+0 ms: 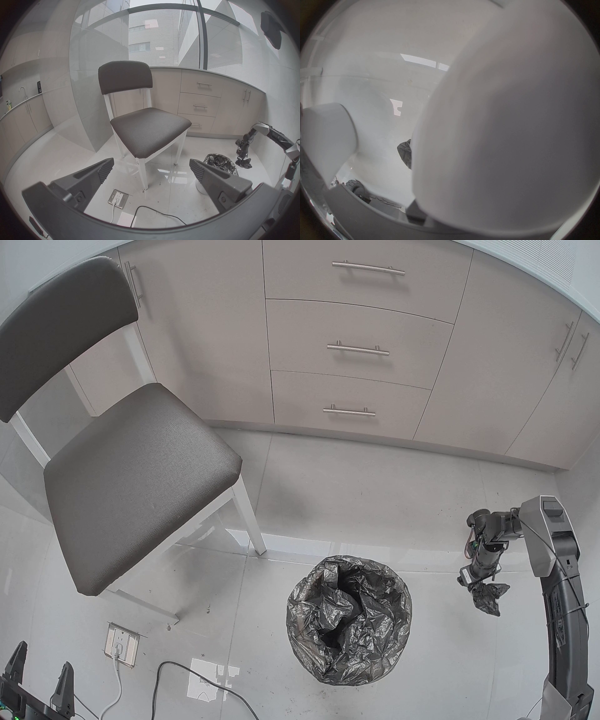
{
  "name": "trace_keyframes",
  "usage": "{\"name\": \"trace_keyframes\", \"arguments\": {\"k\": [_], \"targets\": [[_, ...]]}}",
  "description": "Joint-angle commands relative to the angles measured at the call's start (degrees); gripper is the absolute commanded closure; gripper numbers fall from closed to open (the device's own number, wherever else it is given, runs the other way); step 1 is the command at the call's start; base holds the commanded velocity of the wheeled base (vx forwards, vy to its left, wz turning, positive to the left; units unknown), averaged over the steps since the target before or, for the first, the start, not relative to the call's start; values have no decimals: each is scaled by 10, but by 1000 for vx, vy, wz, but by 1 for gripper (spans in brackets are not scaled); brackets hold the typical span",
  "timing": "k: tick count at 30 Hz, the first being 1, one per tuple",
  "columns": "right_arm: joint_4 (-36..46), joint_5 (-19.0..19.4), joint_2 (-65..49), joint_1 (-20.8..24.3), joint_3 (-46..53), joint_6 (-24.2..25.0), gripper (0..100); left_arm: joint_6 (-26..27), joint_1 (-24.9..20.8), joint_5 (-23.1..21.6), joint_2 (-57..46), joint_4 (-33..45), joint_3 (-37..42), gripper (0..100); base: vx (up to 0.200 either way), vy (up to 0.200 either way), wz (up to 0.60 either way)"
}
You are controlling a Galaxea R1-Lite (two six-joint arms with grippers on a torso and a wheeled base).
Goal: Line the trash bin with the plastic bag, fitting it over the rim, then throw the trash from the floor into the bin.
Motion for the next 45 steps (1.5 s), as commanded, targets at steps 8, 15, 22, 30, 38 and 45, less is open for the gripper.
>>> {"name": "trace_keyframes", "arguments": {"k": [8,15,22,30,38,45], "targets": [[119,8,-164,22,0,-11,100,0,0,0,-9,0,6,0,0,0,0],[149,59,-224,30,0,-41,100,0,0,0,-9,0,6,0,0,0,0],[270,91,-285,63,0,-58,100,0,0,0,-9,0,6,0,0,0,0],[332,121,-314,148,0,25,100,0,0,0,-9,0,6,0,0,0,0],[324,115,-302,264,0,85,100,0,0,0,-9,0,6,0,0,0,0],[322,98,-280,345,0,148,100,0,0,0,-9,0,6,0,0,0,0]]}}
